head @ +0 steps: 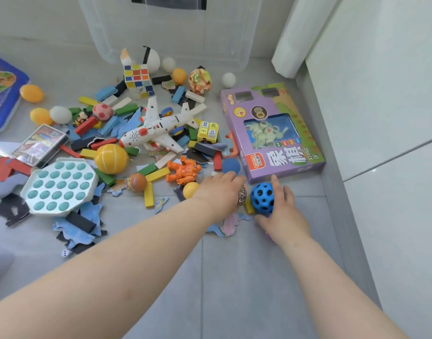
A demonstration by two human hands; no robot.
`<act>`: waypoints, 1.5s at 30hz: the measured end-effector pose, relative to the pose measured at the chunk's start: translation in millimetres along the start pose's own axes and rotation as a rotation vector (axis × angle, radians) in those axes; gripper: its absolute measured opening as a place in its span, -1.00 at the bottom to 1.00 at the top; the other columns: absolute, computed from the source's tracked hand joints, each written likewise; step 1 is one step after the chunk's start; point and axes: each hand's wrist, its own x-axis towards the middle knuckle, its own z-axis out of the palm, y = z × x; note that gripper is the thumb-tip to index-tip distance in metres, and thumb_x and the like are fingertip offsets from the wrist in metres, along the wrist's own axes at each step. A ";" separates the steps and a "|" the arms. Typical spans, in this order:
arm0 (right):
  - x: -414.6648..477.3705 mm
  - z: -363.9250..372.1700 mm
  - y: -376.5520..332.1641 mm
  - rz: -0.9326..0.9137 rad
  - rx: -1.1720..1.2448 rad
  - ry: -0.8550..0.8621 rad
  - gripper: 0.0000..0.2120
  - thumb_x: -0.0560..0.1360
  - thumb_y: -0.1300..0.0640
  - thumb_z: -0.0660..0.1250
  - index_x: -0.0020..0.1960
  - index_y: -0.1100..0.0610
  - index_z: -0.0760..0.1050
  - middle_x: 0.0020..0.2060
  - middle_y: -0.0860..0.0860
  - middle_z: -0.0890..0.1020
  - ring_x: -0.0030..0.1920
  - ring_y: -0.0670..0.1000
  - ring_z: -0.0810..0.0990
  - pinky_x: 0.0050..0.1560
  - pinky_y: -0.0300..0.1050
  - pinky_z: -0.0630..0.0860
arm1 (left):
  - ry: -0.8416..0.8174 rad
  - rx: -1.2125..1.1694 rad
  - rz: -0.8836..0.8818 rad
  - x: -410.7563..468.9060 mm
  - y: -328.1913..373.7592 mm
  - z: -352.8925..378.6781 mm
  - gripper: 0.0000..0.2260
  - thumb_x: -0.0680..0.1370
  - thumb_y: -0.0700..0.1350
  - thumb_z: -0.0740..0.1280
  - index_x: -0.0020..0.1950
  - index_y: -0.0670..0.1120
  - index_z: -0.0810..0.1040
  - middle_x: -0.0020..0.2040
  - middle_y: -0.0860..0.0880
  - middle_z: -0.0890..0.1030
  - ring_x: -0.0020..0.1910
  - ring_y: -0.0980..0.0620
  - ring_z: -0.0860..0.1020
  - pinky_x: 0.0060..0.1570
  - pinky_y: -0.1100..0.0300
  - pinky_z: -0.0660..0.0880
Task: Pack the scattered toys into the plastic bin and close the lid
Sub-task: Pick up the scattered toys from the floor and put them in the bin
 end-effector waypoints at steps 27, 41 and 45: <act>-140.7 -52.9 -227.0 -0.822 1.030 0.111 -0.50 0.22 0.11 0.45 -0.05 -0.28 0.27 -0.12 -0.24 0.48 -0.23 -0.34 0.56 -0.30 -0.52 0.46 | 1.094 -0.535 -0.240 -325.1 -167.6 -132.3 -0.49 0.13 0.10 0.34 -0.03 0.48 0.27 0.07 0.09 0.44 -0.01 0.15 0.49 -0.08 0.64 0.35; -217.4 71.2 -432.6 -1.224 -0.503 -0.090 -0.46 0.45 -0.11 0.29 0.29 0.07 0.16 0.18 0.05 0.50 0.09 0.15 0.54 -0.28 -0.13 0.25 | 0.587 -0.780 -1.091 -406.2 -307.5 33.5 -0.45 0.41 -0.23 0.40 0.35 -0.07 0.31 0.32 -0.10 0.32 0.24 -0.06 0.40 0.17 0.16 0.34; -206.8 82.2 -436.6 -1.053 -0.620 -0.243 -0.48 0.47 -0.09 0.27 0.27 0.13 0.15 0.13 0.11 0.54 0.05 0.17 0.54 -0.29 -0.13 0.25 | 0.443 -0.719 -1.077 -406.8 -308.7 58.5 -0.43 0.45 -0.19 0.36 0.41 -0.06 0.23 0.40 -0.07 0.27 0.32 -0.05 0.36 0.17 0.19 0.36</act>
